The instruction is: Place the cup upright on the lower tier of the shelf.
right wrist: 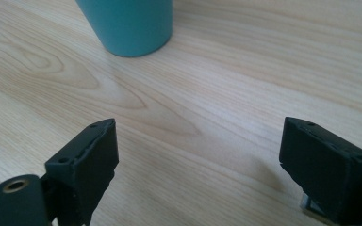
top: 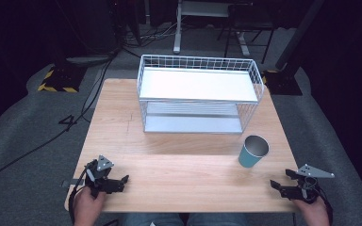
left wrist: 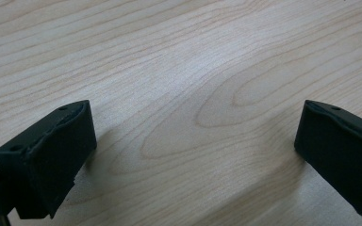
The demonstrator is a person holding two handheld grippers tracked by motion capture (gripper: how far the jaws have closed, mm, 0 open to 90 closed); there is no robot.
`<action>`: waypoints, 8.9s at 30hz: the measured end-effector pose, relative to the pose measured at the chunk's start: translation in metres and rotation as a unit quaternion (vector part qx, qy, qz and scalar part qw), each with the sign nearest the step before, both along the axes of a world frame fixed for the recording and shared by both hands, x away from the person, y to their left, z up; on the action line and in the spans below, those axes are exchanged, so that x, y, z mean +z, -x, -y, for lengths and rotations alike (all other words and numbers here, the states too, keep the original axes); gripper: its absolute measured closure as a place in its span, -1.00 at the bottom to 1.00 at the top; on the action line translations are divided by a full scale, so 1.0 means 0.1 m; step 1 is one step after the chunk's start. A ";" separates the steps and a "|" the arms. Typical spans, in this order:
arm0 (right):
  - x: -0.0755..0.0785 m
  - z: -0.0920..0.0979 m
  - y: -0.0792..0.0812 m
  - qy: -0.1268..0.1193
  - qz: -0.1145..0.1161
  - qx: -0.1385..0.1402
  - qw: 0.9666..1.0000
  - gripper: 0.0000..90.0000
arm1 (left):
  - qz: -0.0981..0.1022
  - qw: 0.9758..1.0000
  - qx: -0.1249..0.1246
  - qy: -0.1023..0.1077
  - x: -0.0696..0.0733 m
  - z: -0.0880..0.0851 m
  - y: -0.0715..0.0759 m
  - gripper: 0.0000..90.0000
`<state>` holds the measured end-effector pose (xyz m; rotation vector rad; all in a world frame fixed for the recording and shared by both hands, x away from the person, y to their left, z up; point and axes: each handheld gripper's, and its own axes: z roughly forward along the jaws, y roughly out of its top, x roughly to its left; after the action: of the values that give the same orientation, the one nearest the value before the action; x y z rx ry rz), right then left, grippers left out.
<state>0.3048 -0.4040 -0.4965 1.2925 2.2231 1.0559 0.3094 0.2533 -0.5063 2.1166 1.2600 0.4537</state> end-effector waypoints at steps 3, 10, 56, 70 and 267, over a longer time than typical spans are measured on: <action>0.05 -0.04 0.01 0.003 0.010 0.006 1.000 -0.71 | 0.000 1.000 0.000 0.000 0.00 0.00 0.00 -1.00; 0.15 -0.14 0.05 0.015 0.020 0.010 1.000 -0.71 | 0.000 1.000 0.000 0.000 0.00 0.00 0.00 -1.00; 0.32 -0.58 -0.31 -0.058 0.056 -0.003 0.997 -0.68 | 0.001 1.000 0.005 -0.001 0.00 0.01 0.01 -1.00; 0.23 -0.81 -0.47 -0.046 0.058 0.014 0.997 -0.67 | 0.000 1.000 0.005 0.001 0.00 0.01 0.01 -1.00; 0.77 -2.29 -1.23 -0.018 0.117 0.099 0.988 -0.81 | -0.001 1.000 0.005 0.000 0.00 0.01 0.00 -1.00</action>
<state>0.4275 -0.1748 -0.4191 0.9196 2.1935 1.2546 0.3090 0.2519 -0.5063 2.1121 1.2713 0.4555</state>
